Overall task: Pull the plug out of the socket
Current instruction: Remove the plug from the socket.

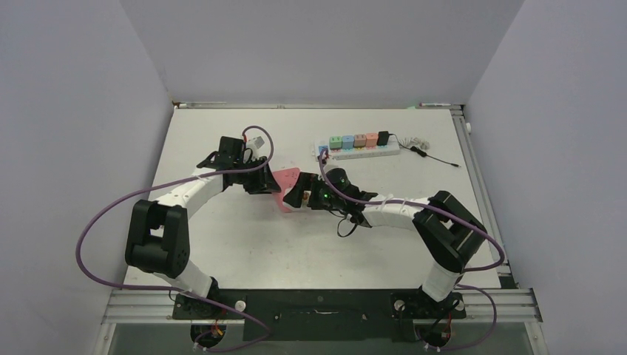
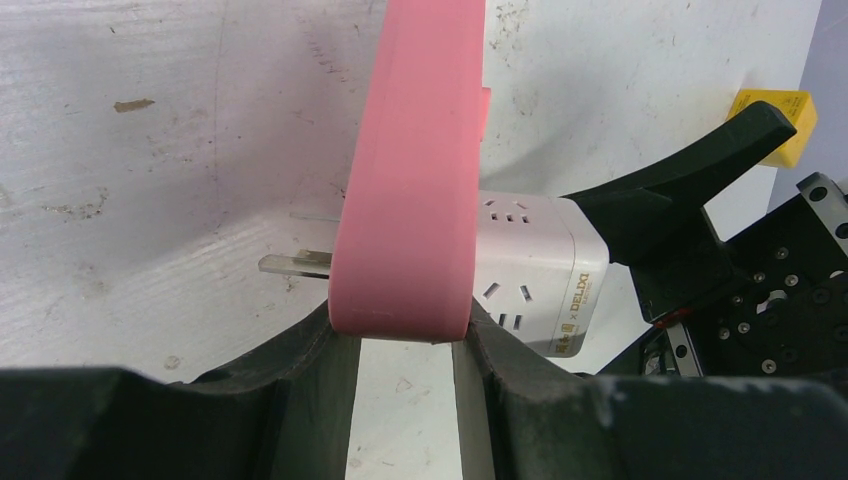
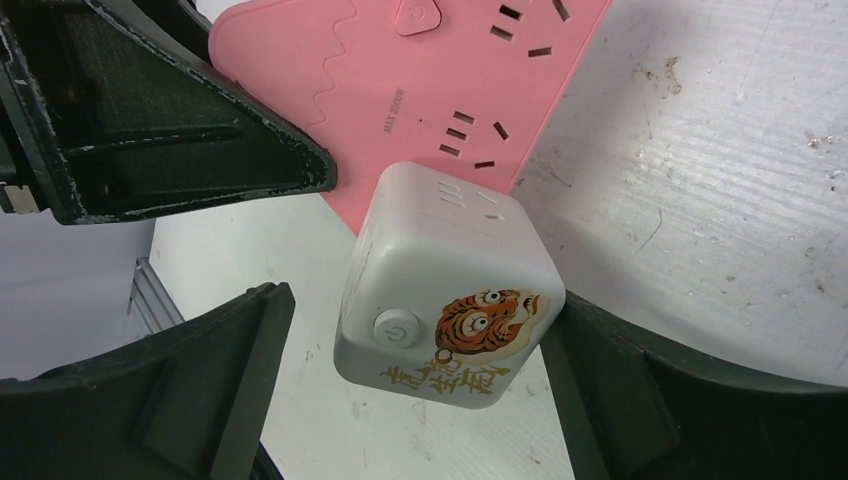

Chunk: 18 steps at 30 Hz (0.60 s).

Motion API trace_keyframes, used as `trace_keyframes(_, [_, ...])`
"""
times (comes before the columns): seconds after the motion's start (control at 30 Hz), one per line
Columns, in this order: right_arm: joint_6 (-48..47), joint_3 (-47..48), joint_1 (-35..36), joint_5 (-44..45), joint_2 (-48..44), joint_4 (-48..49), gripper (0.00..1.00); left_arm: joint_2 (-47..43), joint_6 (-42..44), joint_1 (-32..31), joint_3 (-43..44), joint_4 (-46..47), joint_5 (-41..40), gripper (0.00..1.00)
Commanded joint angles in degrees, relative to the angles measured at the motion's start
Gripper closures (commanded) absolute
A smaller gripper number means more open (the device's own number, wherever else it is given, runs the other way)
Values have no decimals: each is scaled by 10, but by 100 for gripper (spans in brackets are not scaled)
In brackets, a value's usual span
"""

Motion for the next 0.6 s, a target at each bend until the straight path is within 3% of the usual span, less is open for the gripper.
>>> trace_keyframes(0.0, [11,25,6,25,1,-5,2,-25,-1,-3,13,37,21,100])
trace_keyframes(0.1, [30,28,3,43,11,-28,0,-26,-1,-4,12,38,23,100])
trace_keyframes(0.57, [51,33,-2,23,28,-2,25,-24,0,-3,14,37,25,100])
